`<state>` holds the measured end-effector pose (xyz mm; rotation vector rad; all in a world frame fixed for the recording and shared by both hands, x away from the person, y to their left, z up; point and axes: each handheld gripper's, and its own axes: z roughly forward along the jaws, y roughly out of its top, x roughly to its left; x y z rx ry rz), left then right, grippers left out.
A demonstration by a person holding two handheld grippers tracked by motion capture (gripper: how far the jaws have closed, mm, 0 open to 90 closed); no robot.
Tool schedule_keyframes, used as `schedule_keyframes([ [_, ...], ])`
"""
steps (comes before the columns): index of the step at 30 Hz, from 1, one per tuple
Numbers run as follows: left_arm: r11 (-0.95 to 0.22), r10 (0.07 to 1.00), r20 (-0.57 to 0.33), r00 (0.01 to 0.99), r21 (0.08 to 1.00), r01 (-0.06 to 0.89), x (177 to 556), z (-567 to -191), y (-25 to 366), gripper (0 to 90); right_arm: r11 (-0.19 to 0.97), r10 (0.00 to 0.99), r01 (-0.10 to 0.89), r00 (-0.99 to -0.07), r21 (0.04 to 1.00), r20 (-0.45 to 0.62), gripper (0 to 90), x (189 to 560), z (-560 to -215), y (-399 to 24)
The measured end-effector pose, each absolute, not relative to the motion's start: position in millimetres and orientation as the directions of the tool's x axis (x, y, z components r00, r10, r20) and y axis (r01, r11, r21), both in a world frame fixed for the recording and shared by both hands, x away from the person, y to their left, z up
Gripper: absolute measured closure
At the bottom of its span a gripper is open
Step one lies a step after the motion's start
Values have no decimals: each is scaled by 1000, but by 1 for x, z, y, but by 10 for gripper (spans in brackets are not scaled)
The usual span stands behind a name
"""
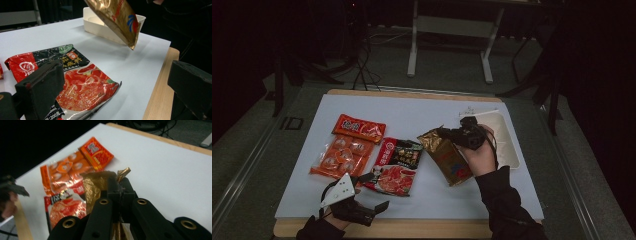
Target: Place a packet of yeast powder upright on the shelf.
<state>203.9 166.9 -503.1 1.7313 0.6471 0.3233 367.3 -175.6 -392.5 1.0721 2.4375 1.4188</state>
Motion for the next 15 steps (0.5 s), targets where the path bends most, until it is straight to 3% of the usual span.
schedule_keyframes([
  [15,-146,579,-123,806,957,251,204,-503,167,11,169,684,487,-684,857,254,899,385,-356,-208],
])
